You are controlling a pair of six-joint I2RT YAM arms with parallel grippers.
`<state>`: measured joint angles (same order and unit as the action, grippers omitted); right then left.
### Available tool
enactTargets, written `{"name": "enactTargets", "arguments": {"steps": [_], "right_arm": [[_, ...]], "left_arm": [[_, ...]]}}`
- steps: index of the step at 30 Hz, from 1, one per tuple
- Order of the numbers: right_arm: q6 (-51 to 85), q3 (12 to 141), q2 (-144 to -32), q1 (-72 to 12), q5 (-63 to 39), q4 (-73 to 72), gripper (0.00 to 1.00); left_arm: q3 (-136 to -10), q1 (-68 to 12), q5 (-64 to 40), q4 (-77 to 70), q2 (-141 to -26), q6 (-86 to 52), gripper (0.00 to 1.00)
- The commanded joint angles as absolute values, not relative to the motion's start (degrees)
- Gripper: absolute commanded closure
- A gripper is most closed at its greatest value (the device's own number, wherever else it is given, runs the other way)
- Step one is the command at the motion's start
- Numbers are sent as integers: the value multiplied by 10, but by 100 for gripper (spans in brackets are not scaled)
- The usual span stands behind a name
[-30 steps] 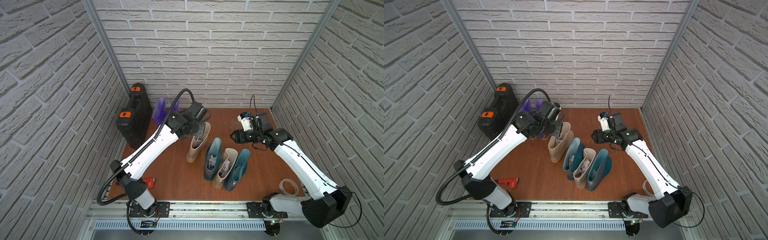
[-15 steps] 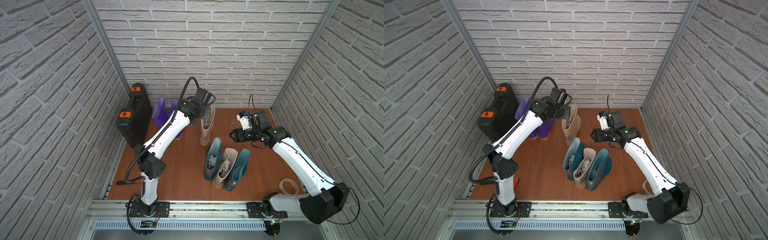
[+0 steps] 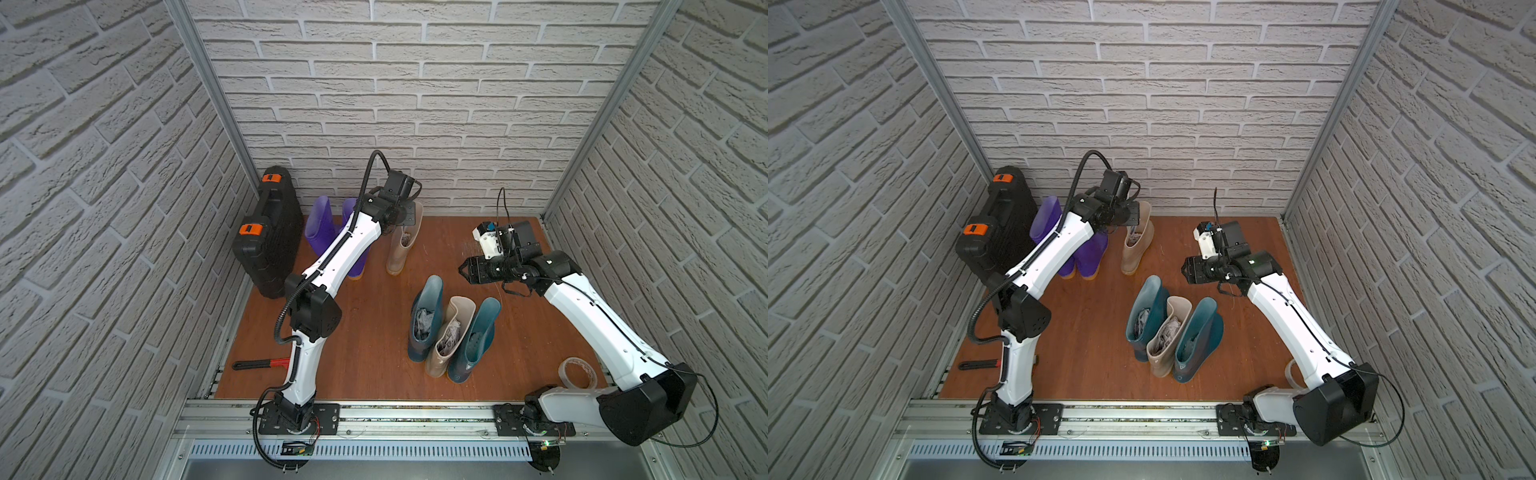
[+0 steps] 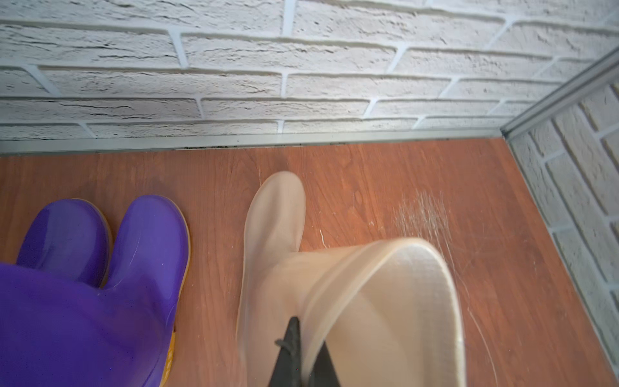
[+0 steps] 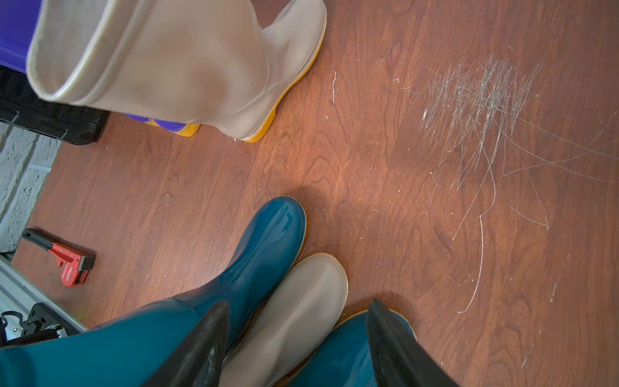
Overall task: Match and arrange rain boots in pairs
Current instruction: Place the rain boot at the center of the board.
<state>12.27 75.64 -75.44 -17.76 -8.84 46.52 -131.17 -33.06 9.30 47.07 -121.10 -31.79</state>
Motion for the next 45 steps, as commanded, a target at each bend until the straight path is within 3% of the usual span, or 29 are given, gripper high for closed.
{"name": "enactTargets", "arguments": {"steps": [1,45], "right_arm": [[129,766,-756,-178,-93,463,33],[135,764,-754,-178,-93,464,33]], "left_arm": [[-1338,-328,94,405,-1210,-333,100],[-1207,-329,165,354,-1135,-372,100]]}}
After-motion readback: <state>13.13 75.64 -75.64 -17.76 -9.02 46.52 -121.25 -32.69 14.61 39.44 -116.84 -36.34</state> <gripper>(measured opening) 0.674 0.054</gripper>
